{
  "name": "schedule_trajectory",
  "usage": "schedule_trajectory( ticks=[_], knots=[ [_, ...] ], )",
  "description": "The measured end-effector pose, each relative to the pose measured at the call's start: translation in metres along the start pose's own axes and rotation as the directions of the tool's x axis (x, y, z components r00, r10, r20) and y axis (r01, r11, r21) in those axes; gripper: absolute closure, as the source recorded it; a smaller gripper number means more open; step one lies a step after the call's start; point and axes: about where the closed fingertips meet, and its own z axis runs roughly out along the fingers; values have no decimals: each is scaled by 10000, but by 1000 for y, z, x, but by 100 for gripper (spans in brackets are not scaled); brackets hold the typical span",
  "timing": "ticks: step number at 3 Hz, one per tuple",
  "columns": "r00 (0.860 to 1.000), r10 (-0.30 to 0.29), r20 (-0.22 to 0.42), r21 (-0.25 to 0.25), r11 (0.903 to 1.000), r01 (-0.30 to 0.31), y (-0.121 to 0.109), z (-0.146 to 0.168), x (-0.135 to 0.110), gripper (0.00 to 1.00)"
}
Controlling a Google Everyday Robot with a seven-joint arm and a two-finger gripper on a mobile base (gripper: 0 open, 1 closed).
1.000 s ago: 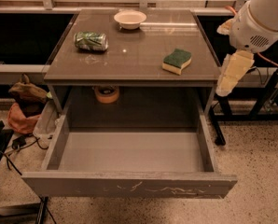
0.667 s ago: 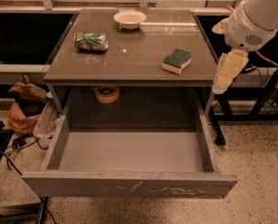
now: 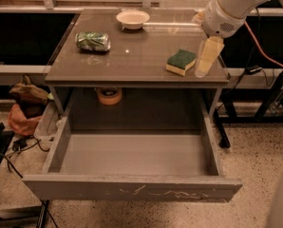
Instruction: Place sponge into top drawer
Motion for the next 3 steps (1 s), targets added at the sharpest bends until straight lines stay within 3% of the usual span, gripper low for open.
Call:
schedule_trajectory(
  ticks=[2,3],
  knots=[
    [9985,-133,538,-794,9967,176,-50,62,-6,0],
    [9966,-73,826,-866,9961,145,-64,80,-10,0]
  ],
)
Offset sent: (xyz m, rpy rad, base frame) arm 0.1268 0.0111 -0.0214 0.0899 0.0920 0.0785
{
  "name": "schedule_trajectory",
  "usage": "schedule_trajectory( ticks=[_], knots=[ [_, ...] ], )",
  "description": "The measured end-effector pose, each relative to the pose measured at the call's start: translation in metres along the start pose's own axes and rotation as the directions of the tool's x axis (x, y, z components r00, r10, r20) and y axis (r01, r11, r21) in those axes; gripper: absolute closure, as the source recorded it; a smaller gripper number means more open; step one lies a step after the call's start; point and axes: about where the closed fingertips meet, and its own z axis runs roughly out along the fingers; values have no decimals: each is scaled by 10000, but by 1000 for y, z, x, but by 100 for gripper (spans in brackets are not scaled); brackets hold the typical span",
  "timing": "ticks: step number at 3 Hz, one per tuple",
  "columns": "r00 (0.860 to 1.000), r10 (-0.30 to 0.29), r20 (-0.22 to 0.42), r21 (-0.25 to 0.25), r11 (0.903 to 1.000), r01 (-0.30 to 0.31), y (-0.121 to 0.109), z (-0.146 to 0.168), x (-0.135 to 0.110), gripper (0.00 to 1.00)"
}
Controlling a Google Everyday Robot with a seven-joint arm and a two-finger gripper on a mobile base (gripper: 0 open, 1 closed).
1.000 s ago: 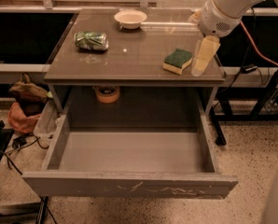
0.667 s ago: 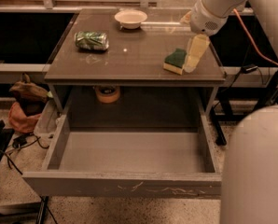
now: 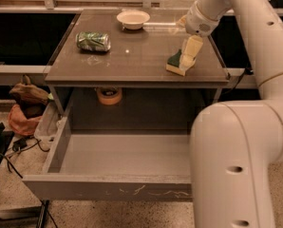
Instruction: Place sponge into top drawer
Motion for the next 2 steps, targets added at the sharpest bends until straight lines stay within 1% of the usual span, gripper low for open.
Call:
schedule_trajectory(
  ticks=[1,2],
  knots=[
    [9999,33,114,-79,10000,-32,-8,17,-1,0],
    [9999,120,91,-223,9997,-118,-11,32,2,0]
  ],
)
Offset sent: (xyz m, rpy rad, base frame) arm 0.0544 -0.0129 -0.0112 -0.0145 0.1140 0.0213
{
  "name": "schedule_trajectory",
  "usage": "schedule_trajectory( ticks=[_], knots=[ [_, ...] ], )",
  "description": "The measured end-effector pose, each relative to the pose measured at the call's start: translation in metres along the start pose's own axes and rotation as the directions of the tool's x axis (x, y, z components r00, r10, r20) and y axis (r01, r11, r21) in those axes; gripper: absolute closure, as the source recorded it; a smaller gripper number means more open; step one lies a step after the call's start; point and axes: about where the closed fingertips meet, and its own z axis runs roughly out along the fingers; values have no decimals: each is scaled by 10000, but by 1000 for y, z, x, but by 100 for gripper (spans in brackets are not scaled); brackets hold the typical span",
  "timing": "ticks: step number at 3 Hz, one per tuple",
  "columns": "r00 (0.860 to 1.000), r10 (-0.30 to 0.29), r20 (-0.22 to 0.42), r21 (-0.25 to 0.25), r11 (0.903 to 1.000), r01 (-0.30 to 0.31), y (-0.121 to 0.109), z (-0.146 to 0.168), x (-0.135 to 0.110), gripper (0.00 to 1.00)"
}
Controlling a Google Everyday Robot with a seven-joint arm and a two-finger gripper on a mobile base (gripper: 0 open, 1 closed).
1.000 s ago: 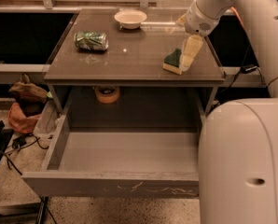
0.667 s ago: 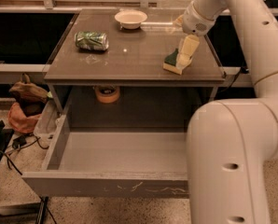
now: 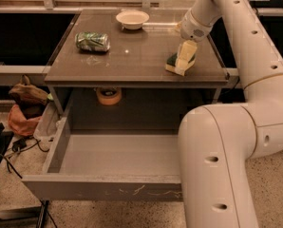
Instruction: Place sponge into top drawer
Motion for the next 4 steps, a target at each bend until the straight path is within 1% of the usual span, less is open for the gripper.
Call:
schedule_trajectory(
  ticks=[2,4],
  knots=[
    [9991,230,-356,-255,9994,-240,-1,19,8,0],
    [9958,509,-759,-451,9975,-544,3,26,22,0]
  ],
)
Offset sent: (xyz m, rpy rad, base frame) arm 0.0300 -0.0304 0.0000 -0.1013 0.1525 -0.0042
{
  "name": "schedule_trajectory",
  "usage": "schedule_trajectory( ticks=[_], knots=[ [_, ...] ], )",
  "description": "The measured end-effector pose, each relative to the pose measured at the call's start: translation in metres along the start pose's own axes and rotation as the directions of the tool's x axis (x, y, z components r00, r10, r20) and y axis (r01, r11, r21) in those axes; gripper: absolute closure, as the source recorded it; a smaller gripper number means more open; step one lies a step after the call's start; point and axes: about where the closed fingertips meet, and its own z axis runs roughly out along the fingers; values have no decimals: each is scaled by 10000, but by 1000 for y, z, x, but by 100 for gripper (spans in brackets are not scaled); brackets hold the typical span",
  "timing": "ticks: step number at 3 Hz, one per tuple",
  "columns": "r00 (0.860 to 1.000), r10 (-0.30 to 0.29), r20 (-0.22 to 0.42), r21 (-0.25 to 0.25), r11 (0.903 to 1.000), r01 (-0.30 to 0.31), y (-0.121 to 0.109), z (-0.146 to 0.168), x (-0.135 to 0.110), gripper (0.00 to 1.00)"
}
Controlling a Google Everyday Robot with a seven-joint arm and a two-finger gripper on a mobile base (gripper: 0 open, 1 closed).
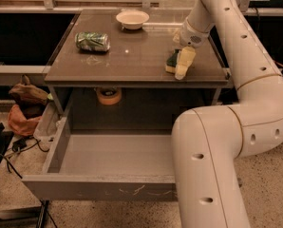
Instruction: Place sponge into top drawer
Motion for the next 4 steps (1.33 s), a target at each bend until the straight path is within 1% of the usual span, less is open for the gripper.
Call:
schedule_trajectory(
  ticks=[1,2,3,4],
  knots=[
    [9998,134,-126,-69,9999,-135,1,2,5,0],
    [9994,143,-311,-148,9998,-147,3,4,8,0],
    [9994,144,-318,-149,9998,-149,3,4,8,18],
    [9994,144,-318,-149,9998,-149,3,4,8,42]
  ],
)
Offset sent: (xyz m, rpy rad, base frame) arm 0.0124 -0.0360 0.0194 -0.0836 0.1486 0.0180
